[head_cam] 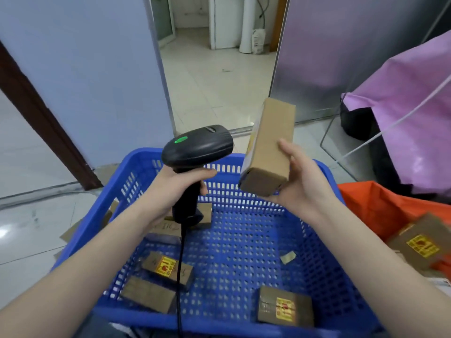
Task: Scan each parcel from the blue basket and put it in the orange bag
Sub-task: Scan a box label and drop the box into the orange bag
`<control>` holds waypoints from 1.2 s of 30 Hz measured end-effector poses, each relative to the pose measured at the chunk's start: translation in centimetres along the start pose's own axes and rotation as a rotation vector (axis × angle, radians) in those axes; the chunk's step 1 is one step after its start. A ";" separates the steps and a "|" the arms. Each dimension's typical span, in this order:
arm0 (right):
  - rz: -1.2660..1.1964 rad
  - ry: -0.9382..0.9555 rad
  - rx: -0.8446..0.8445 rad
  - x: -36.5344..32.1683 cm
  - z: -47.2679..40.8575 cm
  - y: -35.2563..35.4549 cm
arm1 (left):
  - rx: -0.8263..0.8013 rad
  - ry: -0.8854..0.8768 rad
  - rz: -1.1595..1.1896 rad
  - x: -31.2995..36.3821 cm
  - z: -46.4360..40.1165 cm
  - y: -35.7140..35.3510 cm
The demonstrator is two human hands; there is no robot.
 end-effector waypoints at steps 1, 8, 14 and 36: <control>-0.069 0.002 -0.025 0.1 0.3 -0.1 | -0.009 0.020 0.008 -0.4 0.0 -0.2; -0.148 -0.052 -0.225 2.1 0.2 -1.3 | -0.045 0.173 0.291 -1.3 -1.0 -1.1; 0.066 -0.117 -0.124 3.4 -1.7 0.0 | -0.084 0.189 0.264 -1.7 -2.1 -0.6; 0.387 0.209 0.174 2.9 -3.3 1.8 | -0.056 0.090 -0.032 -2.2 -1.7 0.3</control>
Point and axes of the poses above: each hand's wrist, its own z-axis away from the middle knuckle, its own y-axis out of the back of the hand, x = y × z, the point moved 8 cm from there along -z, towards the middle knuckle, and after that the axes turned 6 degrees about y, right-handed, at the moved point
